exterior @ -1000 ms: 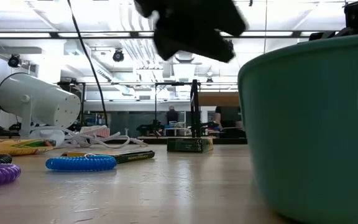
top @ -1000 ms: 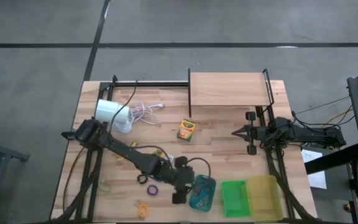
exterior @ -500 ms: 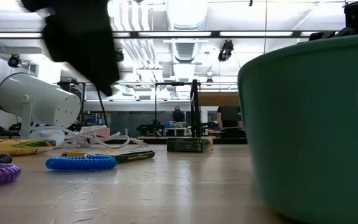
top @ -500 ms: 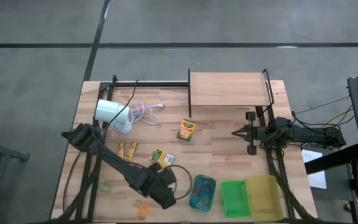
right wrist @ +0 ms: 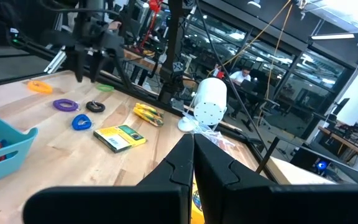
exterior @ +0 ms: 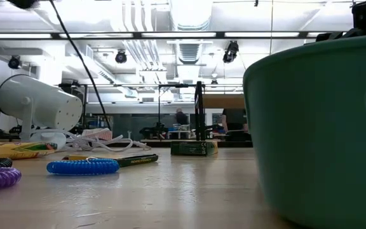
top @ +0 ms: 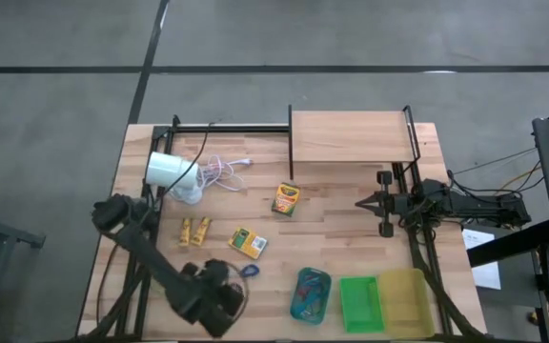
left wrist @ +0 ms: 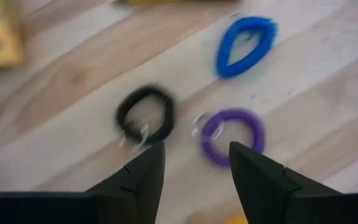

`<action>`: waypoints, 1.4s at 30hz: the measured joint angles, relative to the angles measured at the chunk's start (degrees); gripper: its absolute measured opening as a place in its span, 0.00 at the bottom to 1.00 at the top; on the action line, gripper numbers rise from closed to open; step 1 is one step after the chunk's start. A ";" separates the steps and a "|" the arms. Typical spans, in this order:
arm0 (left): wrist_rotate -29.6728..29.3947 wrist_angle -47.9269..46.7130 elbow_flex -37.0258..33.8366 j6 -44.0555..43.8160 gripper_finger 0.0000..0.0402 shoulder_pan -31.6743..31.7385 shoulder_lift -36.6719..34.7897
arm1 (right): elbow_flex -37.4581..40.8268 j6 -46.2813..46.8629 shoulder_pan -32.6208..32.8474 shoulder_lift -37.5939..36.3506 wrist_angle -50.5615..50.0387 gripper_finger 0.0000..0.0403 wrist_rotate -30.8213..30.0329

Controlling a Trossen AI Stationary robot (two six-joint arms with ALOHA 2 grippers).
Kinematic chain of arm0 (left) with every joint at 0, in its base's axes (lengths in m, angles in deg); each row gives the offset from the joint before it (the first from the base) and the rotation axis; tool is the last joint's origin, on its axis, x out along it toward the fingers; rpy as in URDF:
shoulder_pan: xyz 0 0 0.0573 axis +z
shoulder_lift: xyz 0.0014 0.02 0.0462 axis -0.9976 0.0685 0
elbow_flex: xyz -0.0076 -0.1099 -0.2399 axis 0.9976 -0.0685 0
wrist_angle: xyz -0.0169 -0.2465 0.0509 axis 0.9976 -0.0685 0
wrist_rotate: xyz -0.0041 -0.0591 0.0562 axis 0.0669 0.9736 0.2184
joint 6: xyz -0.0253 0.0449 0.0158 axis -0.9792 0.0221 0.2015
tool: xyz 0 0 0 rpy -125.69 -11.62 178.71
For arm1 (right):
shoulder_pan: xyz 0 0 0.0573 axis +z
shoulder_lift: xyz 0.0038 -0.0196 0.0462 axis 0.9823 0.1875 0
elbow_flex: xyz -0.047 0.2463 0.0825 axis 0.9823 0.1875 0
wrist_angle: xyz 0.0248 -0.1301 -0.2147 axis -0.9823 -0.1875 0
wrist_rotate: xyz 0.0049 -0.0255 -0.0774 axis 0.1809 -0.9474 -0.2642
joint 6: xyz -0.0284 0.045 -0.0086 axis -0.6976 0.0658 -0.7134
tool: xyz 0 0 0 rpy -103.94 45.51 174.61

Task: Pick & Place Office Desk Supplies
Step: Put the green rubber band into the blue bin

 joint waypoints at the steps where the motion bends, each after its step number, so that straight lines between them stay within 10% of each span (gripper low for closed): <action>1: 0.02 -0.96 0.00 -2.36 0.46 -1.22 -0.50 | 0.02 0.00 0.00 0.00 0.01 0.02 0.00; 19: 8.88 -8.96 -0.45 -29.69 0.46 -21.30 -3.71 | 0.00 0.00 -0.01 0.00 0.01 0.02 0.01; 27: 9.33 -8.24 -6.89 -19.73 0.46 -21.44 -6.74 | 0.02 0.00 0.01 0.00 0.01 0.02 0.02; 42: 15.24 22.26 -33.18 -2.23 0.46 -20.34 -21.13 | 0.00 0.00 0.01 0.00 0.01 0.02 0.02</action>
